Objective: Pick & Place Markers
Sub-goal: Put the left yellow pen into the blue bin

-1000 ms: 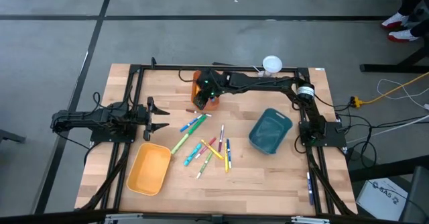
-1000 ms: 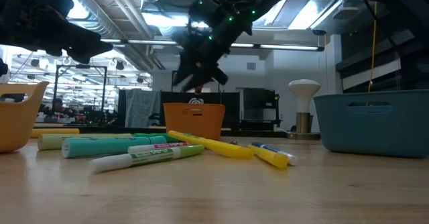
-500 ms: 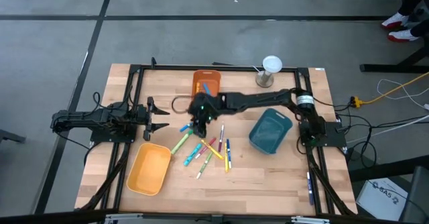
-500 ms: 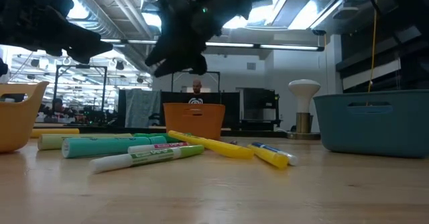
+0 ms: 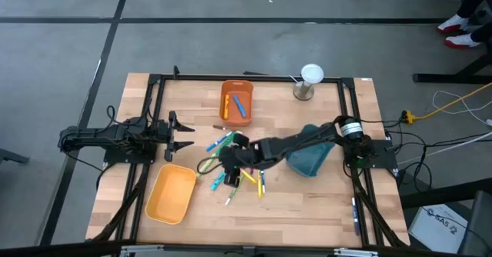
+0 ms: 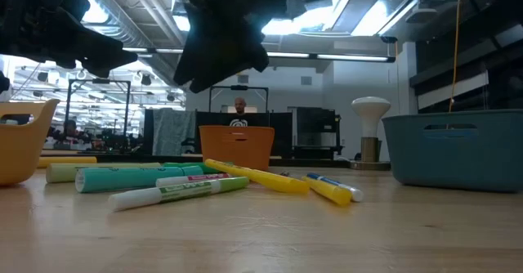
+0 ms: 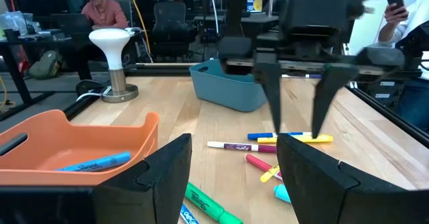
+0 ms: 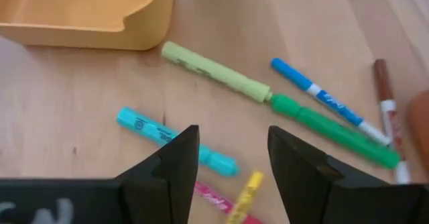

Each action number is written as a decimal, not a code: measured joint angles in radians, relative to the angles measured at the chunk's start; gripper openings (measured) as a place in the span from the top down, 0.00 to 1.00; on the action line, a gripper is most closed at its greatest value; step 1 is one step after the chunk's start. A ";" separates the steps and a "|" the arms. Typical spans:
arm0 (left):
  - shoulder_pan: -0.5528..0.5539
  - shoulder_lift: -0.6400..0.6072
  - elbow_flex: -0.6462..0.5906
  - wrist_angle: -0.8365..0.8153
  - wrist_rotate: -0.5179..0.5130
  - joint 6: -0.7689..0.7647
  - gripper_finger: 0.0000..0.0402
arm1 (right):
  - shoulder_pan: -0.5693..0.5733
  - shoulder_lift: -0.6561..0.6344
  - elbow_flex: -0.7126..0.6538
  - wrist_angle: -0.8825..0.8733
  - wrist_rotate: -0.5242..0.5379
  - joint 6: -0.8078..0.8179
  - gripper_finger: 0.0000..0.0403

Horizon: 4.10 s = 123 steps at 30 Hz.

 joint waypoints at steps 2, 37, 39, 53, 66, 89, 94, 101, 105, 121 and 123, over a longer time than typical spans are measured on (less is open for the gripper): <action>0.000 0.000 0.000 0.000 0.000 0.000 0.47 | 0.017 0.005 0.000 -0.026 0.008 0.052 0.56; 0.000 0.000 0.000 0.000 0.000 0.000 0.47 | 0.041 0.142 0.000 -0.239 -0.005 0.434 0.56; 0.000 0.000 0.000 0.000 0.000 0.000 0.47 | 0.041 0.142 0.000 -0.240 -0.006 0.432 0.57; 0.000 0.000 0.000 0.000 0.000 0.000 0.47 | 0.039 0.142 0.000 -0.246 -0.043 0.454 0.85; 0.000 0.000 0.000 0.000 0.000 0.000 0.47 | 0.034 0.142 0.000 -0.243 -0.088 0.412 0.89; 0.000 0.000 0.000 0.000 0.000 0.000 0.47 | 0.026 0.101 0.121 -0.336 -0.137 0.240 0.90; 0.000 0.000 0.000 0.000 0.000 0.000 0.47 | 0.034 0.101 0.215 -0.440 -0.136 0.182 0.90; 0.000 0.003 0.000 0.000 0.000 0.000 0.47 | 0.070 0.100 0.329 -0.600 -0.138 0.177 0.91; 0.000 0.003 0.000 0.000 0.000 0.000 0.47 | 0.094 0.100 0.371 -0.667 -0.126 0.213 0.90; 0.000 0.003 0.000 0.000 0.000 0.000 0.47 | 0.156 0.061 0.427 -1.066 0.033 0.436 0.91; 0.000 0.003 0.000 0.000 0.000 0.000 0.47 | 0.166 0.026 0.422 -1.062 0.072 0.435 0.91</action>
